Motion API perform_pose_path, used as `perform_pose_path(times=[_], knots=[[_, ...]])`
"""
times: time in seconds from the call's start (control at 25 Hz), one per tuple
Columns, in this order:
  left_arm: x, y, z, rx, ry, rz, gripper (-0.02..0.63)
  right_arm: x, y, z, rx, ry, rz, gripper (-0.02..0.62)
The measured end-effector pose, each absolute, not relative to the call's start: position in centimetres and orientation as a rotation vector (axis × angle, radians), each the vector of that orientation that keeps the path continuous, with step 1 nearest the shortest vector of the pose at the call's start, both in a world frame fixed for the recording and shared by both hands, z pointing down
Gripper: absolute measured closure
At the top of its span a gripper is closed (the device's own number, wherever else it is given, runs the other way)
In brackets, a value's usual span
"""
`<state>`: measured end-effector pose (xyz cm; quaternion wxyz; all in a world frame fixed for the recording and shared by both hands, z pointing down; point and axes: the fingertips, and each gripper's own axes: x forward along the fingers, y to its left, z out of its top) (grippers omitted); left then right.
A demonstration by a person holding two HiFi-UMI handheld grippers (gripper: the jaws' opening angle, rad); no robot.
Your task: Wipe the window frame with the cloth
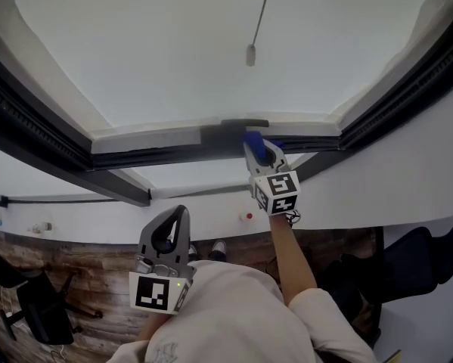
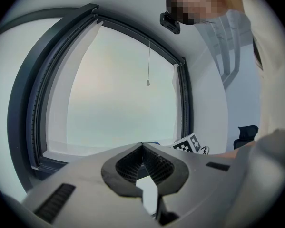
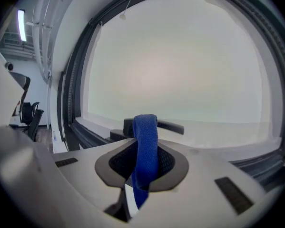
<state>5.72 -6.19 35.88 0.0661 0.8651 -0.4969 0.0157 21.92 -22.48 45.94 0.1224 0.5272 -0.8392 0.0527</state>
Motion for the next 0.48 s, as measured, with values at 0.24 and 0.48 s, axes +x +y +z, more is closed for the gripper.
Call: perform_pose_path(times=[0.24, 0.48], knots=[[4.9, -6.0, 35.7, 2.609, -1.498, 0.047, 0.597, 20.9, -22.6, 48.1, 1.497, -2.373, 0.062, 0.535], [4.8, -6.0, 35.4, 2.62, -1.491, 0.031, 0.597, 20.9, -22.8, 48.0, 1.489, -2.366, 0.039, 0.535]])
